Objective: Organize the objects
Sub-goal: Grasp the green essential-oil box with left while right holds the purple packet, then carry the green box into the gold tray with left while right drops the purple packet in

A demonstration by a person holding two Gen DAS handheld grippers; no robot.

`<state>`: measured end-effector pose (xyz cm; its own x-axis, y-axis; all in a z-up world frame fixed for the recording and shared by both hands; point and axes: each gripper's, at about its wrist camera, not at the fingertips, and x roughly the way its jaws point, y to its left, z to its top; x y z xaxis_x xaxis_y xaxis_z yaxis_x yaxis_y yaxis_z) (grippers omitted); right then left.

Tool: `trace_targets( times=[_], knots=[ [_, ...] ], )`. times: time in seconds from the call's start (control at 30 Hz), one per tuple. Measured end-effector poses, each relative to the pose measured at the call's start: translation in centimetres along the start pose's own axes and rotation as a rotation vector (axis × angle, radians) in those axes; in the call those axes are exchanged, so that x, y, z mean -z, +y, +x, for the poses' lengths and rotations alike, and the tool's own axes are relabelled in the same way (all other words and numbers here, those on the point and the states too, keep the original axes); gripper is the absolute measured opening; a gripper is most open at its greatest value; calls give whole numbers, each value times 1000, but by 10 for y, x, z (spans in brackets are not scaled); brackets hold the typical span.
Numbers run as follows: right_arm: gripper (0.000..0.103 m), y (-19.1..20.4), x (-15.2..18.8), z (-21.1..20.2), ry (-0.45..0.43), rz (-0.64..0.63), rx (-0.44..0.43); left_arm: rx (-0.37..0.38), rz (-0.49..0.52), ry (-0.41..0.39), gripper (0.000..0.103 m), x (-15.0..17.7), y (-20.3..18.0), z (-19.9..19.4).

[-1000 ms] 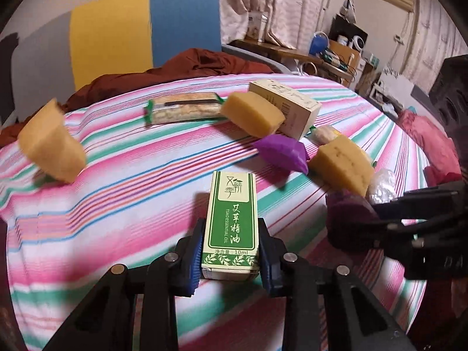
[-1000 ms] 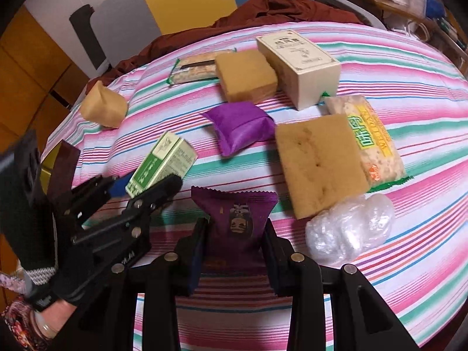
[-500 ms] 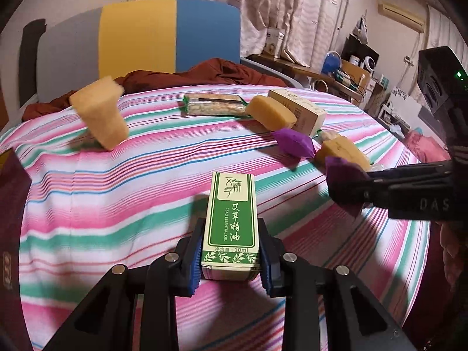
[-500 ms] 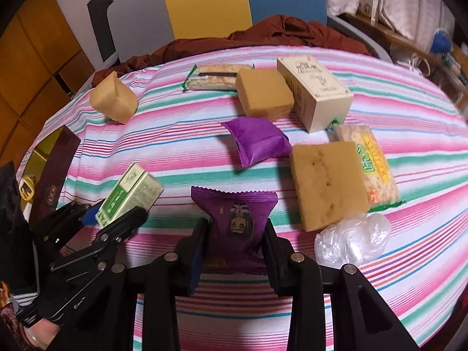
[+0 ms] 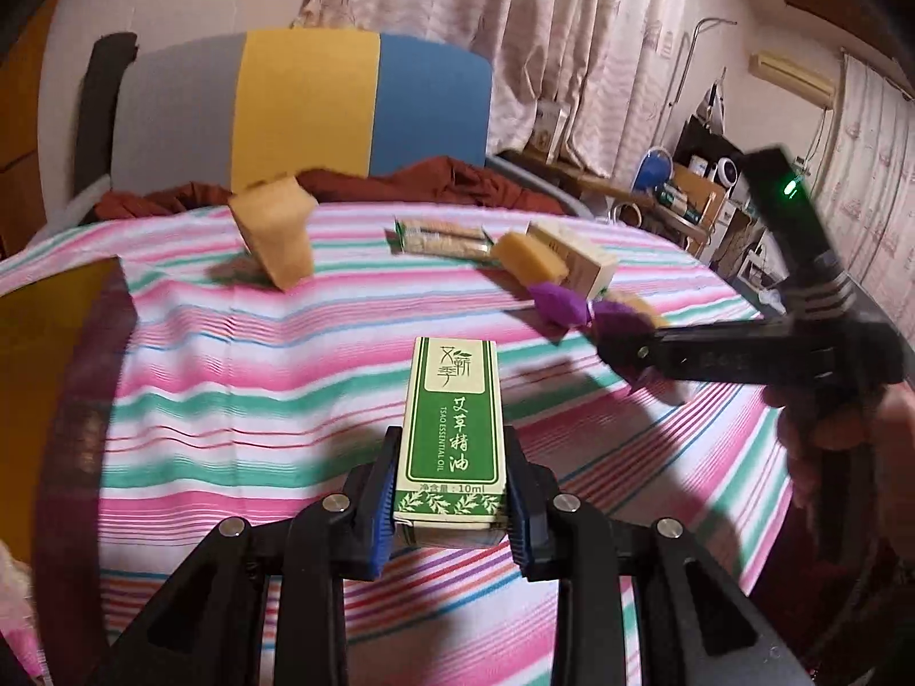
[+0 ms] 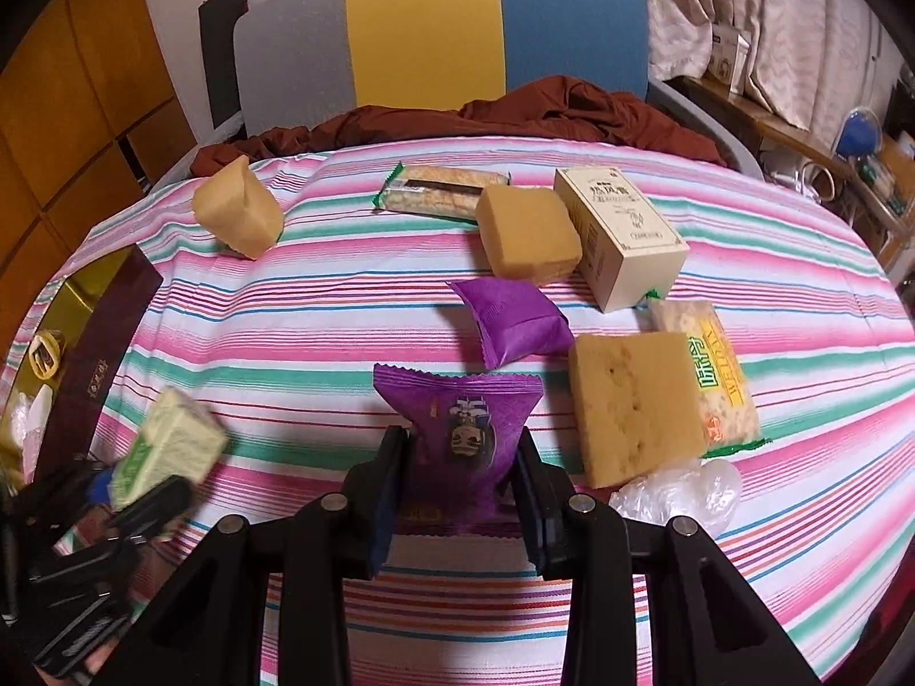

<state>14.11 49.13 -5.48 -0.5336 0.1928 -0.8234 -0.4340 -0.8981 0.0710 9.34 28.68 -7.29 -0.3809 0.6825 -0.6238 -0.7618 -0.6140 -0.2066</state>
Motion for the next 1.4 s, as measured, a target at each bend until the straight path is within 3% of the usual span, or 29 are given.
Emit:
trace_targets(
  times=[0.3, 0.7, 0.97, 1.4],
  knots=[
    [36, 15, 2, -4, -26, -67, 1, -25, -73, -44, 31, -5, 24, -29],
    [36, 32, 7, -5, -52, -133, -22, -115, -175, -105, 31, -5, 72, -68],
    [36, 76, 14, -28, -157, -270, -34, -177, -291, -122, 31, -3, 128, -91],
    [36, 166, 26, -45, -155, -293, -247, -275, -446, -26, 31, 5, 217, -90]
  ],
)
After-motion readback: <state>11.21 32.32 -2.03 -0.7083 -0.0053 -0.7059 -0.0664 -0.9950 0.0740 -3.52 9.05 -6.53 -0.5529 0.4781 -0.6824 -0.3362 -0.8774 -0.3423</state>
